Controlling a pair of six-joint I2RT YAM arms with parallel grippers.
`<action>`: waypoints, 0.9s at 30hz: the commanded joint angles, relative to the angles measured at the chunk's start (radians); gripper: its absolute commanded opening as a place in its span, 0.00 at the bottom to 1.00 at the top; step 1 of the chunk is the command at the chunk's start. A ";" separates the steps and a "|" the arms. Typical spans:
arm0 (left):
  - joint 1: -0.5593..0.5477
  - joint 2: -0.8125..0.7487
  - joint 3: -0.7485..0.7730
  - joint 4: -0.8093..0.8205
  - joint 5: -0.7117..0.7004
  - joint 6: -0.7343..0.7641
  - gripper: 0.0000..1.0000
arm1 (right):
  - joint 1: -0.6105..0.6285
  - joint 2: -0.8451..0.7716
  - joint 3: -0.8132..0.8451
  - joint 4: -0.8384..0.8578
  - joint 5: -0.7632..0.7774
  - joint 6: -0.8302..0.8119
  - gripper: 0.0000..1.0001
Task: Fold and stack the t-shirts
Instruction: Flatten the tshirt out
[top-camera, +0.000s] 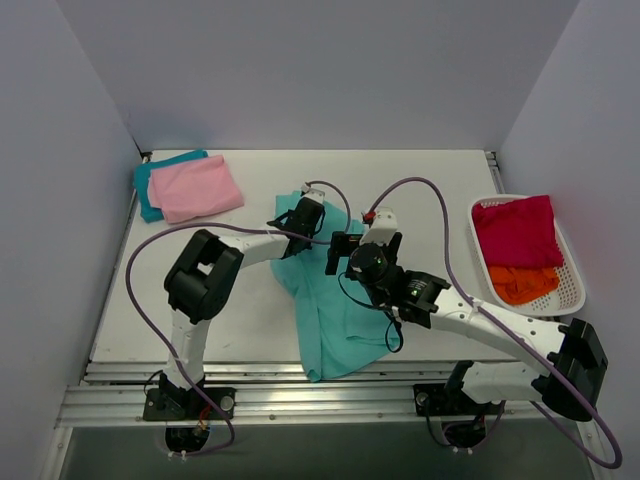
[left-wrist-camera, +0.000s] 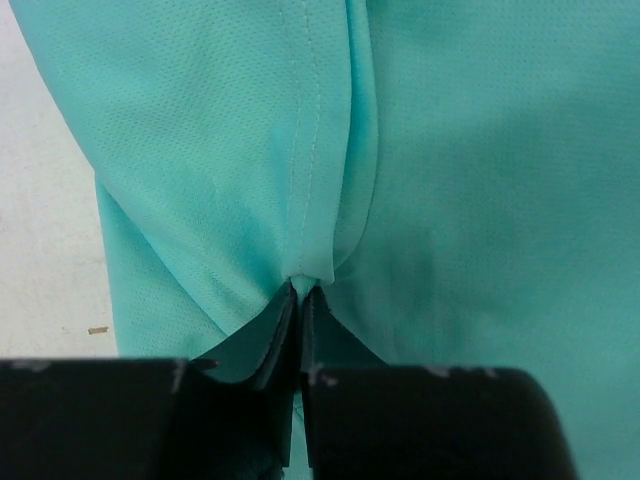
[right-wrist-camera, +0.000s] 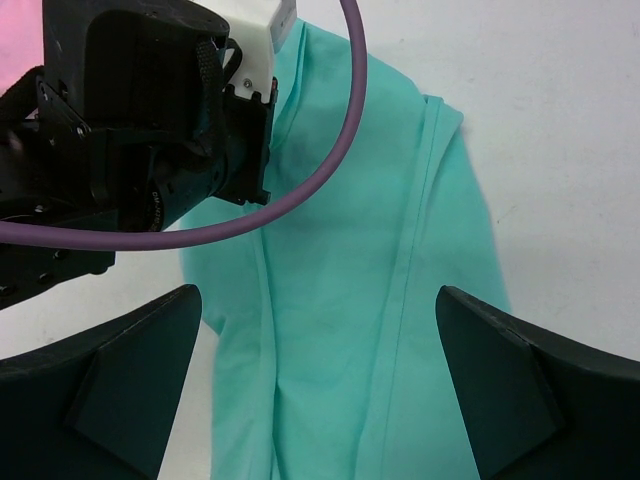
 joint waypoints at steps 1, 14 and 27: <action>-0.008 -0.003 0.031 -0.006 -0.036 -0.016 0.09 | -0.007 0.011 -0.001 0.014 0.011 0.001 1.00; 0.052 -0.194 -0.028 0.003 -0.090 -0.106 0.04 | 0.083 0.080 0.028 0.003 -0.022 0.089 0.99; 0.150 -0.242 -0.131 0.099 0.032 -0.152 0.02 | 0.468 0.138 -0.066 -0.212 0.109 0.553 0.97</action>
